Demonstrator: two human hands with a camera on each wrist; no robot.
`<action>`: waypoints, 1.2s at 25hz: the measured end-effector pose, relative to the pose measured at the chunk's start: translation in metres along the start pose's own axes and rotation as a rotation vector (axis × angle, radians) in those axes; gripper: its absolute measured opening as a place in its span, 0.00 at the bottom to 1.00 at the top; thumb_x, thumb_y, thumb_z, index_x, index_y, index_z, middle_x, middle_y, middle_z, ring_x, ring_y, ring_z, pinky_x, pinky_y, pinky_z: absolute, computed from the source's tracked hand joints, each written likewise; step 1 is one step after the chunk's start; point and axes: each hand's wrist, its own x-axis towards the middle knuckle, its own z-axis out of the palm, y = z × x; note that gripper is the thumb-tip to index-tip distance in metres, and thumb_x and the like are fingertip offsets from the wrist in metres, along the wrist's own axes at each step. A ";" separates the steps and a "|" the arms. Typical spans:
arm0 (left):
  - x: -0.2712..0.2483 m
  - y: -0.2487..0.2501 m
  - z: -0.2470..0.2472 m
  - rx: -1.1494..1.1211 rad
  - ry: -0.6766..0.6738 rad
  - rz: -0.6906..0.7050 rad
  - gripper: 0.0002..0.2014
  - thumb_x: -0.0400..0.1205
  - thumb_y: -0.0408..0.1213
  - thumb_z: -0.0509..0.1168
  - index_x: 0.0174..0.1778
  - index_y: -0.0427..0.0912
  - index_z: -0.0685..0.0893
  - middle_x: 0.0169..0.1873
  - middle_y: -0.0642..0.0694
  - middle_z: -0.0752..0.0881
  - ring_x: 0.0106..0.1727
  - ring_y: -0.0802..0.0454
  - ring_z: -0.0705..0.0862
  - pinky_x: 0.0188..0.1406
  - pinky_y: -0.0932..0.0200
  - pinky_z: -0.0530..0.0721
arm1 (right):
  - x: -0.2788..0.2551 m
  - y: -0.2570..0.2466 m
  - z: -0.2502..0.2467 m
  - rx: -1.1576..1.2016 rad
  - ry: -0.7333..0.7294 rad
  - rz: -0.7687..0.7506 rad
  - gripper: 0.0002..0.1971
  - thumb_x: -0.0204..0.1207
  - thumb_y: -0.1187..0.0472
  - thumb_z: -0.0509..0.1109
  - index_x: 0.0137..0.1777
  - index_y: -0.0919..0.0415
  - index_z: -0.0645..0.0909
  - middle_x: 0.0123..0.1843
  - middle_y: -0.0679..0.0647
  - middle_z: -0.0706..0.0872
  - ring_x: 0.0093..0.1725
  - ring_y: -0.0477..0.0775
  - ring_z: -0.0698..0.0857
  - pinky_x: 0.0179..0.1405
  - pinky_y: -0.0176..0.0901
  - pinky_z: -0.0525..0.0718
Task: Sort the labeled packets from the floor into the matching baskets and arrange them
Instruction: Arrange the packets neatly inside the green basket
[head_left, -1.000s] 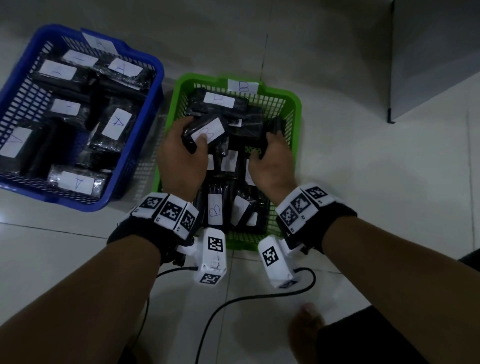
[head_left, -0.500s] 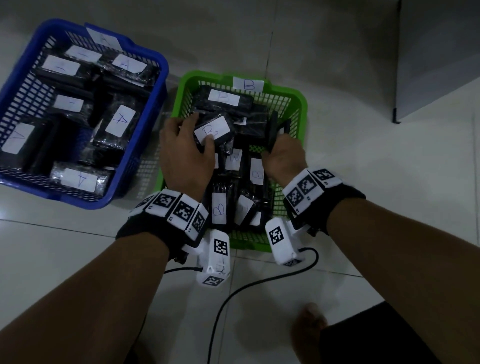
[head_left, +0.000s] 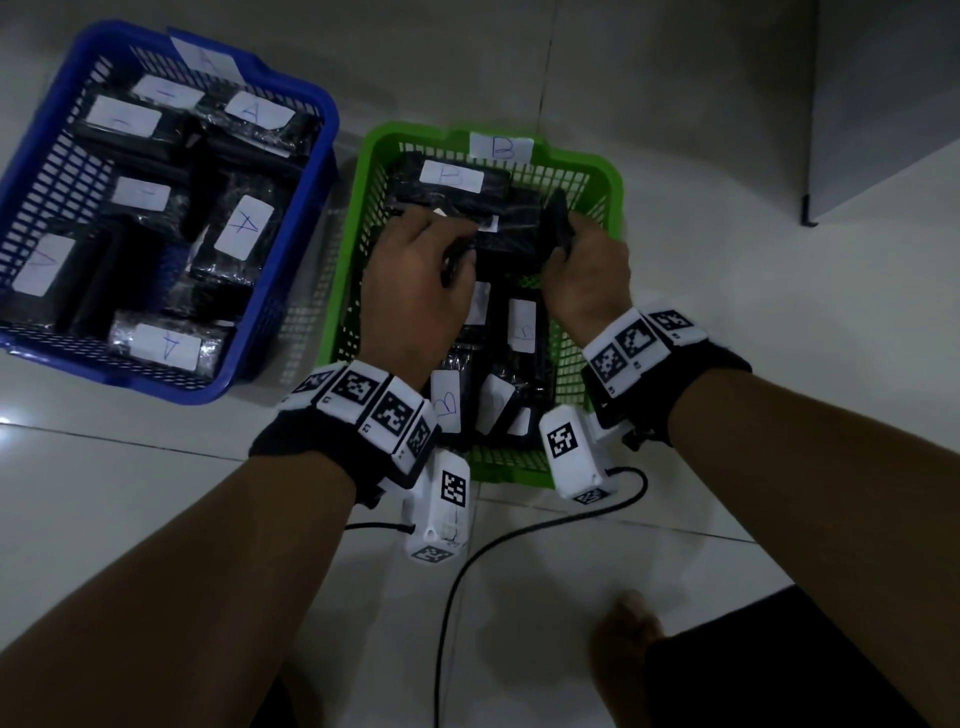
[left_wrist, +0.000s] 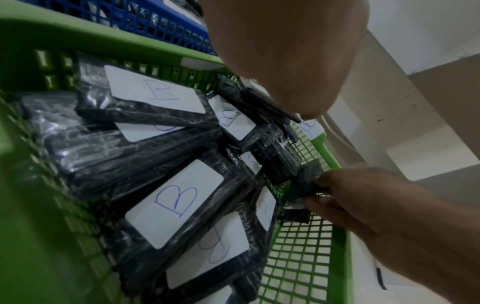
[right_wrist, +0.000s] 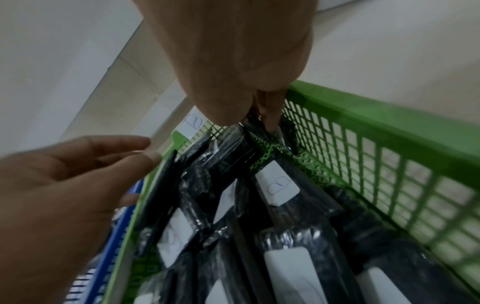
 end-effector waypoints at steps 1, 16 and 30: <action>0.001 0.003 0.001 -0.048 -0.010 -0.009 0.10 0.80 0.37 0.67 0.54 0.39 0.89 0.46 0.45 0.87 0.47 0.50 0.85 0.48 0.59 0.84 | -0.003 0.000 -0.003 -0.010 0.038 0.015 0.13 0.80 0.67 0.60 0.61 0.64 0.82 0.50 0.61 0.89 0.48 0.62 0.86 0.39 0.31 0.69; 0.001 0.012 0.000 -0.410 -0.144 -0.575 0.13 0.76 0.40 0.64 0.33 0.33 0.85 0.31 0.34 0.87 0.31 0.46 0.84 0.36 0.39 0.88 | -0.042 0.000 0.007 0.164 -0.081 0.123 0.15 0.79 0.62 0.66 0.64 0.60 0.83 0.57 0.55 0.89 0.56 0.52 0.86 0.54 0.35 0.80; -0.013 -0.012 -0.013 -0.277 0.030 -0.406 0.10 0.83 0.43 0.65 0.51 0.43 0.88 0.19 0.56 0.76 0.22 0.60 0.73 0.28 0.63 0.71 | -0.030 0.009 0.036 0.028 -0.037 0.192 0.18 0.74 0.69 0.68 0.64 0.66 0.80 0.62 0.60 0.84 0.60 0.61 0.84 0.60 0.43 0.82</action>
